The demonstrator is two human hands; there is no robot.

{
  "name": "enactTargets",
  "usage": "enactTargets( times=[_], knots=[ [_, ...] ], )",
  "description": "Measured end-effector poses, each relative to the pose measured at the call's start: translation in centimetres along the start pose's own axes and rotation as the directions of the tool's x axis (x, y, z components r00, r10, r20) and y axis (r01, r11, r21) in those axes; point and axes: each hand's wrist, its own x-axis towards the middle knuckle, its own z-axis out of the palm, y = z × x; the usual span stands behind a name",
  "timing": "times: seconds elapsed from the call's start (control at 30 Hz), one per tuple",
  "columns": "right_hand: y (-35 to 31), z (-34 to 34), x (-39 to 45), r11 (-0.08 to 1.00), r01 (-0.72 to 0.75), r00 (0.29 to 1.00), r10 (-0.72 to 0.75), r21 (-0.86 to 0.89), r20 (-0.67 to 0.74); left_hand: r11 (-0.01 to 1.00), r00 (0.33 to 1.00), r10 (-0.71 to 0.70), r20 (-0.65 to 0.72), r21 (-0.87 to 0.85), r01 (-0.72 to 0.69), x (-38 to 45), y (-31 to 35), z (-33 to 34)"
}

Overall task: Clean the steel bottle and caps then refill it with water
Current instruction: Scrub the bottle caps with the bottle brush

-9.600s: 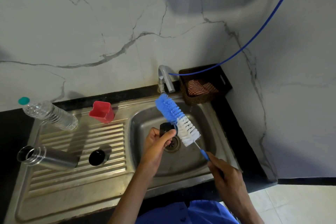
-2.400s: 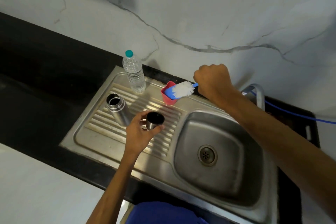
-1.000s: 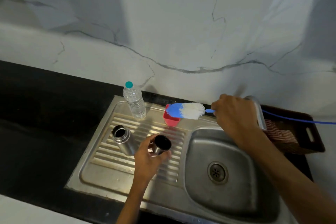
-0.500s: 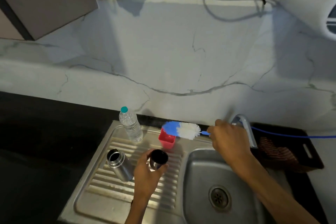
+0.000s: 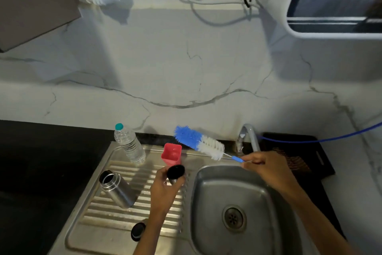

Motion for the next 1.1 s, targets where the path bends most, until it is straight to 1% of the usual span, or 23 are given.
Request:
enactTargets(
  times=[0.1,0.2,0.33,0.4,0.47,0.5,0.6,0.67,0.7,0.77,0.83,0.9,0.93,1.0,1.07,1.1],
  knots=[
    [2.3,-1.4,-2.9,0.993,-0.014,0.999,0.020,0.116,-0.047,0.994,0.997,-0.018,0.078,-0.103,0.026,-0.6,1.8,2.3],
    [4.7,-2.0,-6.7,0.972,-0.054,0.996,0.069,0.229,-0.057,0.992,0.983,0.020,0.185,-0.127,0.003,-1.0,3.2,4.7],
    [7.7,-0.6,-12.4,0.922,-0.105,0.981,0.157,0.373,-0.112,0.970,0.966,0.026,0.258,-0.239,0.038,-2.2,5.0,7.4],
    [8.6,0.7,-14.9,0.911,-0.129,0.971,0.197,0.390,-0.138,0.965,0.956,0.064,0.286,-0.263,0.015,-3.0,5.6,8.8],
    [8.8,1.7,-16.6,0.896,-0.142,0.964,0.222,0.422,-0.147,0.966,0.932,0.114,0.345,-0.258,-0.022,-3.7,6.3,9.7],
    [8.9,2.0,-17.2,0.888,-0.153,0.961,0.237,0.434,-0.146,0.965,0.913,0.139,0.385,-0.260,-0.038,-4.1,6.5,10.1],
    [9.3,2.5,-18.4,0.881,-0.158,0.942,0.270,0.446,-0.199,0.953,0.846,0.209,0.491,-0.298,-0.062,-4.9,7.4,10.2],
    [9.0,2.3,-19.1,0.893,-0.159,0.930,0.278,0.420,-0.239,0.939,0.817,0.245,0.521,-0.336,-0.067,-5.1,7.8,9.9],
    [8.8,2.0,-19.6,0.906,-0.138,0.928,0.260,0.400,-0.268,0.932,0.825,0.239,0.512,-0.360,-0.046,-5.0,8.2,9.7],
    [8.3,1.6,-20.2,0.931,-0.079,0.929,0.198,0.356,-0.311,0.912,0.879,0.181,0.442,-0.411,0.018,-4.5,8.6,9.5],
    [8.0,1.0,-20.8,0.968,-0.021,0.939,0.106,0.251,-0.328,0.888,0.934,0.105,0.341,-0.455,0.066,-3.6,8.8,9.4],
    [8.1,0.6,-21.1,0.980,-0.037,0.948,0.097,0.198,-0.303,0.886,0.957,0.064,0.284,-0.458,0.076,-3.2,9.2,9.2],
    [8.2,0.5,-21.3,0.986,-0.052,0.949,0.099,0.160,-0.299,0.902,0.950,0.076,0.304,-0.427,0.065,-3.2,9.2,9.1],
    [8.3,0.4,-21.2,0.992,-0.085,0.945,0.110,0.095,-0.309,0.952,0.907,0.090,0.412,-0.304,0.043,-3.7,8.8,9.1],
    [8.3,0.3,-21.1,0.994,-0.101,0.925,0.109,0.041,-0.364,0.972,0.880,0.041,0.473,-0.224,0.075,-4.3,8.0,9.2],
    [8.2,0.1,-21.1,0.997,-0.079,0.916,0.071,-0.004,-0.395,0.967,0.884,0.011,0.468,-0.230,0.110,-4.4,7.9,9.1]
  ],
)
